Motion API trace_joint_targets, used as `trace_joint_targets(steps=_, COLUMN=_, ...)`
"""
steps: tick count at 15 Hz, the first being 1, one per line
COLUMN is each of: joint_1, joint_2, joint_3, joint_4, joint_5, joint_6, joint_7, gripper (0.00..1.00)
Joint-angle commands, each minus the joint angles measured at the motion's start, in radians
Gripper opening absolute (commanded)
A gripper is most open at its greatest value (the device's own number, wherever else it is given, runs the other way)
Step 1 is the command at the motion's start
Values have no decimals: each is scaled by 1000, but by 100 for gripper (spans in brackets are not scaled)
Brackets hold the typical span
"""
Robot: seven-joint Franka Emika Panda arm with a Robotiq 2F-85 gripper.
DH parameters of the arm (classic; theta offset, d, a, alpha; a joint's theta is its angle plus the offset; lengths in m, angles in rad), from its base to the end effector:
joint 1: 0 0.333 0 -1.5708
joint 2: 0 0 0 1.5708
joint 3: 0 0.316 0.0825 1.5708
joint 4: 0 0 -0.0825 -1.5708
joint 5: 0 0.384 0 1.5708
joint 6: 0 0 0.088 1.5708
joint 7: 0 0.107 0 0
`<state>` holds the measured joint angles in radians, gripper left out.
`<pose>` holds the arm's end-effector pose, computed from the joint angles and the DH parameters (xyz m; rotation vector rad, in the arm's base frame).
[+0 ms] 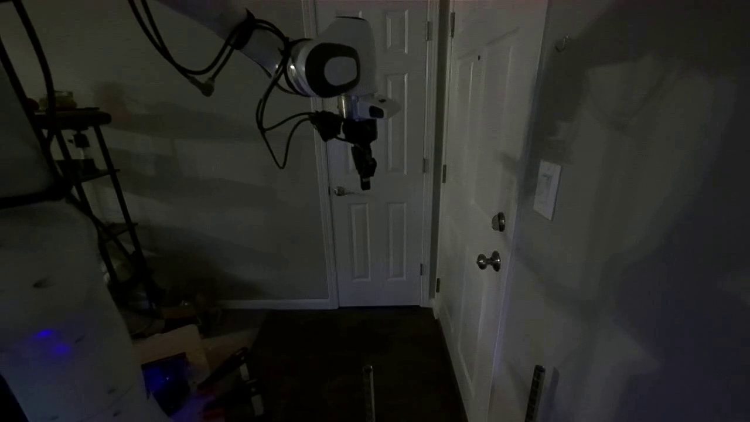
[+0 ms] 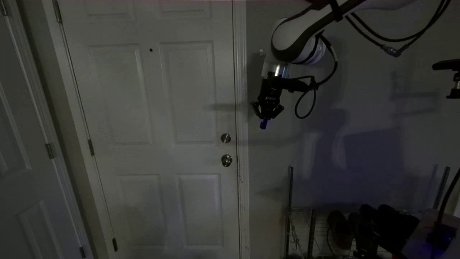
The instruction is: Turn on the light
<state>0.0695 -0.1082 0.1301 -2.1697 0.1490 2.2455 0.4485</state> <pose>0.5201 0.1109 0.4585 -2.9309 0.4893 -0.2067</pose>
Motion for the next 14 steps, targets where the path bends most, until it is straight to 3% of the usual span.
trace_joint_targets(steps=1, joint_1=-19, joint_2=57, joint_3=-14, joint_4=23, joint_5=-105, joint_6=111, joint_7=48, gripper=5)
trace_joint_targets(steps=8, joint_1=-46, joint_2=132, joint_3=-79, joint_4=36, joint_5=-429, joint_6=346, joint_7=274, gripper=4)
trace_joint_targets(steps=14, joint_1=-28, joint_2=219, joint_3=-146, joint_4=138, joint_5=-787, joint_6=352, joint_7=580, gripper=5)
